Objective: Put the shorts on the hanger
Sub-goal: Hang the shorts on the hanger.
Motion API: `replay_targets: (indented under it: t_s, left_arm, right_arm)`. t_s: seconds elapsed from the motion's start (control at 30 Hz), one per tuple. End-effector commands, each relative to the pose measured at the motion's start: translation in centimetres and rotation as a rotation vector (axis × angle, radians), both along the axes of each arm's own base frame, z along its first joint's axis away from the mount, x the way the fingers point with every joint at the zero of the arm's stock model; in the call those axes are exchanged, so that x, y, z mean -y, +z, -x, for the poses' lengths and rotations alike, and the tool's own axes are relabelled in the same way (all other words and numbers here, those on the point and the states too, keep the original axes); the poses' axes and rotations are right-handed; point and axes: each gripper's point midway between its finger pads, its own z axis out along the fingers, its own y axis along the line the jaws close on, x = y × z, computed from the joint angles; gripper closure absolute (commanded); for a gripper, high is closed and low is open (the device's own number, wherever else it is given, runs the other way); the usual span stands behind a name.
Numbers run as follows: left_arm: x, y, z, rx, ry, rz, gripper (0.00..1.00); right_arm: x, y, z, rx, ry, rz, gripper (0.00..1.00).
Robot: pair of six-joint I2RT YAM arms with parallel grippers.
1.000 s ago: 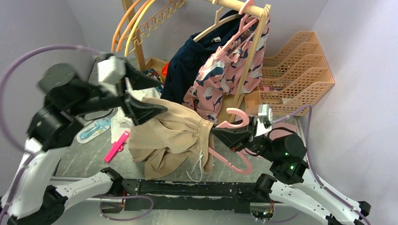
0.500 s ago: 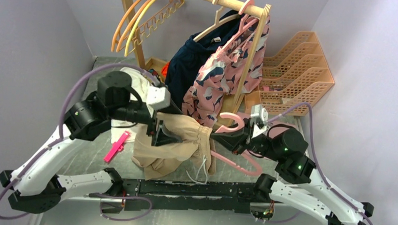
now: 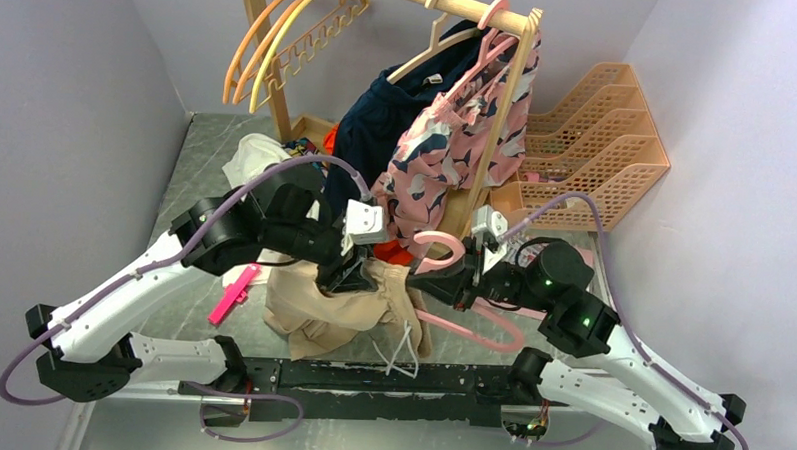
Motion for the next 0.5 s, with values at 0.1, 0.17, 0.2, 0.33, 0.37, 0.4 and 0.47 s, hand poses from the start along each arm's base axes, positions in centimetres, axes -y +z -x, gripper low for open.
replay_targets:
  t_s: [0.1, 0.17, 0.2, 0.33, 0.37, 0.4, 0.47]
  left_arm:
    - [1.6, 0.2, 0.7, 0.018, -0.066, -0.001, 0.74]
    - [1.9, 0.2, 0.8, 0.017, -0.072, 0.004, 0.74]
    - [2.0, 0.3, 0.9, 0.017, -0.077, 0.007, 0.73]
    - [2.5, 0.0, 1.0, 0.013, -0.08, 0.009, 0.74]
    - [2.6, -0.1, 1.0, 0.012, -0.078, 0.012, 0.77]
    - [2.7, -0.2, 1.0, 0.01, -0.08, 0.015, 0.79]
    - [2.9, -0.3, 1.1, 0.009, -0.084, 0.021, 0.9]
  right_arm:
    - [-0.5, 4.3, 2.4, 0.069, 0.144, -0.104, 1.0]
    - [-0.7, 4.3, 2.6, 0.064, 0.165, -0.111, 1.0]
    - [-0.8, 4.4, 2.7, 0.065, 0.172, -0.115, 1.0]
    - [-1.0, 4.5, 2.9, 0.062, 0.191, -0.129, 1.0]
    - [-1.1, 4.6, 2.9, 0.062, 0.197, -0.135, 1.0]
    - [-1.1, 4.6, 3.0, 0.058, 0.202, -0.14, 1.0]
    - [-1.3, 4.6, 3.1, 0.057, 0.213, -0.148, 1.0]
